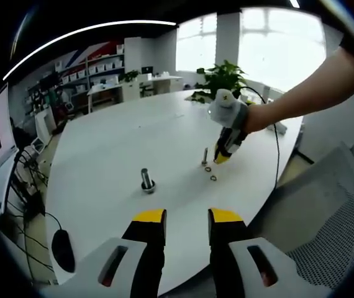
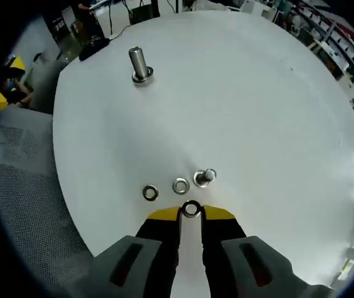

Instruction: Place the washer onto the threaded stud by aligning its center hole with the stud, sliding it down to the base, and recovering from edge contact or off-axis alignment until the washer reaches the visible bottom stop.

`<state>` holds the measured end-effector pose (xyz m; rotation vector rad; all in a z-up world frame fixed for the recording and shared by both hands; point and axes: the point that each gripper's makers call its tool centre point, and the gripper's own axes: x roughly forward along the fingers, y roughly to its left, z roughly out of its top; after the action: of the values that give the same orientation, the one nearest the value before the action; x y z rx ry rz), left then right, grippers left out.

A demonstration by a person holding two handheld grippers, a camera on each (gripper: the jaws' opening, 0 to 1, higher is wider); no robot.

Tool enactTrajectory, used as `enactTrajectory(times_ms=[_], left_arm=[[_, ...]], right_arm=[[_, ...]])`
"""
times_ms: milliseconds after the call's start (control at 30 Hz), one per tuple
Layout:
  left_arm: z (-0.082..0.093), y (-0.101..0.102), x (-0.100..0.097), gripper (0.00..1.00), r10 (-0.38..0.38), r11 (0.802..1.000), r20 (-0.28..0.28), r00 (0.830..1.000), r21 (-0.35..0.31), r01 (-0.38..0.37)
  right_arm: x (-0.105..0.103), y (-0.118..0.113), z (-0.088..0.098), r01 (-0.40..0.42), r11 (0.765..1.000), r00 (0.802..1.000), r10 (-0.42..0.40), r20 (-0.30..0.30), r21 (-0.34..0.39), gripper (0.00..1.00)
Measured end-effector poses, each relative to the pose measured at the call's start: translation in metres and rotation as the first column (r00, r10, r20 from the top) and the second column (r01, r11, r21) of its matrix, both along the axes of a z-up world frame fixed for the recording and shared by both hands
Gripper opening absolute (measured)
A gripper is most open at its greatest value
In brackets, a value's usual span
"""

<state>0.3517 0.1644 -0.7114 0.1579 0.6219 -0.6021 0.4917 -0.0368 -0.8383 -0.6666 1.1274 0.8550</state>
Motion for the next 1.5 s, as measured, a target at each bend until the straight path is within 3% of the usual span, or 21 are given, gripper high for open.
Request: enactTrajectory(times_ms=[200,367,600,1033,1500], left_arm=[[0.0,-0.001,0.0,0.25,-0.005,1.0,0.0,1.0,0.0,0.005],[0.0,-0.001,0.0,0.25,-0.008,1.0,0.002,1.0,0.004,0.008],[0.0,0.0,0.0,0.25,-0.008,1.0,0.004,1.0,0.007,0.008],[0.0,0.001,0.0,0.25,-0.004,1.0,0.006,1.0,0.012,0.004],[-0.001,0.0,-0.001,0.25,-0.004,1.0,0.0,1.0,0.009,0.004]], right_arm=[[0.011,0.002,0.02,0.015,0.999,0.999,-0.016,0.042,0.033,0.14],[0.011,0.003,0.029,-0.01,1.0,0.998,0.008,0.069,0.029,0.14],[0.021,0.01,0.041,0.006,0.997,0.995,-0.014,0.103,0.077,0.14],[0.023,0.019,0.032,-0.05,0.998,0.994,0.046,0.095,0.04,0.14],[0.025,0.02,0.017,-0.047,0.999,0.998,0.046,0.048,0.013,0.14]])
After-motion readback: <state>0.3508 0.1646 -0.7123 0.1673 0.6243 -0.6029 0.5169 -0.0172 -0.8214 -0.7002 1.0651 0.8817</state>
